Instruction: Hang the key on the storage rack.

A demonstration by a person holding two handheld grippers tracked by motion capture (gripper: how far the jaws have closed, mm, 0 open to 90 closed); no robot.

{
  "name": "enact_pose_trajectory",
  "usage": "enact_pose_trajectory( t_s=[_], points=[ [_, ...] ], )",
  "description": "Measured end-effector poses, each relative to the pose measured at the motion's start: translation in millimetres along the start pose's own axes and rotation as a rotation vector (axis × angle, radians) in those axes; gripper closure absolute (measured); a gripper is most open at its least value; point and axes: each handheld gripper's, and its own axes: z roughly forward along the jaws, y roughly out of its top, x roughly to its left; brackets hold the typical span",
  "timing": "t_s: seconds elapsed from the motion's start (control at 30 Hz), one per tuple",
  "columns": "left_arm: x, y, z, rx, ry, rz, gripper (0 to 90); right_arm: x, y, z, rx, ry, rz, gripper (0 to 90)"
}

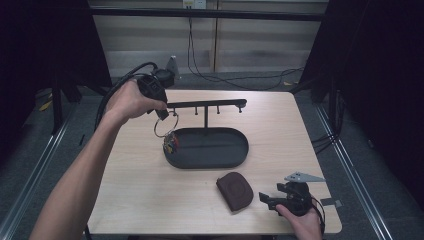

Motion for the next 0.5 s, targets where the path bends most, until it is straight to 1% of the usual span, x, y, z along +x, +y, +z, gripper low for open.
enact_pose_trajectory(
  t_s=[0.07,0.13,0.33,0.4,0.47,0.5],
  points=[
    [0.8,1.7,2.7,0.004,-0.004,-0.001,87.8,0.5,0.0,-0.3,0.003,0.000,-0.003,18.3],
    [1.5,6.5,8.9,0.014,0.014,-0.008,87.8,0.4,-0.1,-0.2,0.001,0.002,-0.006,18.3],
    [-0.2,11.9,13.9,0.026,0.033,0.003,87.8,0.6,0.1,0.1,0.007,0.002,-0.003,18.3],
    [1.0,15.0,15.8,0.018,0.031,0.009,87.8,0.9,0.0,-0.1,0.005,0.004,-0.005,18.3],
    [2.1,15.8,16.3,0.009,0.031,0.006,87.8,0.8,-0.1,-0.3,0.004,0.003,-0.005,18.3],
    [3.0,16.6,17.5,0.005,0.021,-0.002,87.8,0.8,-0.1,-0.3,0.004,0.003,-0.005,18.3]
  ],
)
